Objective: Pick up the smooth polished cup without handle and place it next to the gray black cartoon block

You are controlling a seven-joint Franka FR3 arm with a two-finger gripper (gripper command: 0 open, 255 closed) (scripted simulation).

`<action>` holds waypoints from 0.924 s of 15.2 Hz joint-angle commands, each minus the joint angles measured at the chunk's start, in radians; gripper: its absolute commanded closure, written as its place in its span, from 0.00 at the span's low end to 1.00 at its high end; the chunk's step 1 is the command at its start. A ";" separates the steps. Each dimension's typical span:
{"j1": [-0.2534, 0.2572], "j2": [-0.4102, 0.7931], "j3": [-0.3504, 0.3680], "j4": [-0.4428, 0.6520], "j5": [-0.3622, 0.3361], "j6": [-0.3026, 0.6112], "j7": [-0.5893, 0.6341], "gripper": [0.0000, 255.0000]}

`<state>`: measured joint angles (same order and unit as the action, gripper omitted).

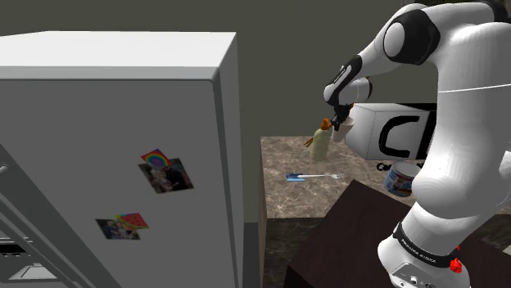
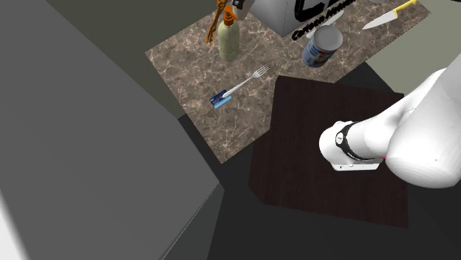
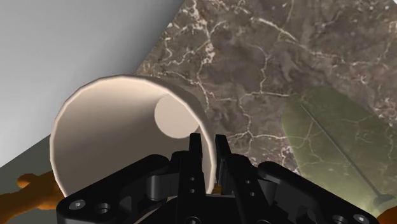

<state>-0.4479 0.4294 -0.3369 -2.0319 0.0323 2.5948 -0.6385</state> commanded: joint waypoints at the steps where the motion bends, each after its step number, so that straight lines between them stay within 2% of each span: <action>1: -0.006 0.017 0.005 -0.005 0.007 0.022 -0.005 1.00; 7: -0.021 0.080 0.024 -0.003 0.029 0.083 -0.013 1.00; 14: -0.022 0.083 0.025 -0.003 0.030 0.085 -0.014 1.00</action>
<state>-0.4699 0.5122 -0.3118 -2.0349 0.0620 2.6795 -0.6521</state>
